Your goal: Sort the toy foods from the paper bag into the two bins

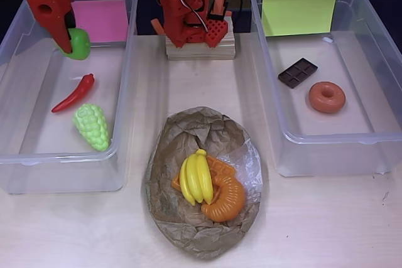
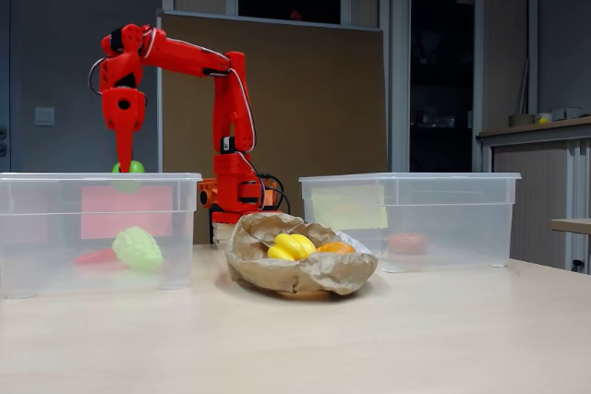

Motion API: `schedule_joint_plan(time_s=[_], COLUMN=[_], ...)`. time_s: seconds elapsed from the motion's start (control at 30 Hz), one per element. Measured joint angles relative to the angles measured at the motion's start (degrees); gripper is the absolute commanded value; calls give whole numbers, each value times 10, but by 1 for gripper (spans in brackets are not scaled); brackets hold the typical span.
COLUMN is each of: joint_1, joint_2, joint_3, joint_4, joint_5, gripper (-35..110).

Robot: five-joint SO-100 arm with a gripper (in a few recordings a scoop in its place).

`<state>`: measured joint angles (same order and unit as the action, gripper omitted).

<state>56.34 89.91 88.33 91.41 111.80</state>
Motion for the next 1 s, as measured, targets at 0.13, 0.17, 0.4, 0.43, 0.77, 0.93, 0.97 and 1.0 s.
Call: schedule_joint_plan(time_s=[0.13, 0.17, 0.4, 0.43, 0.77, 0.93, 0.97, 1.0], joint_1=[11, 12, 33, 31, 40, 40, 40, 40], joint_2=[-2, -2, -25, -27, -68, -83, -83, -83], joint_3=[44, 59, 114, 120, 137, 148, 154, 156], joint_4=[-19, -22, -77, -79, -114, -127, -134, -143], joint_5=[14, 16, 16, 17, 3, -13, -12, -14], gripper=[15, 15, 18, 18, 27, 30, 32, 37])
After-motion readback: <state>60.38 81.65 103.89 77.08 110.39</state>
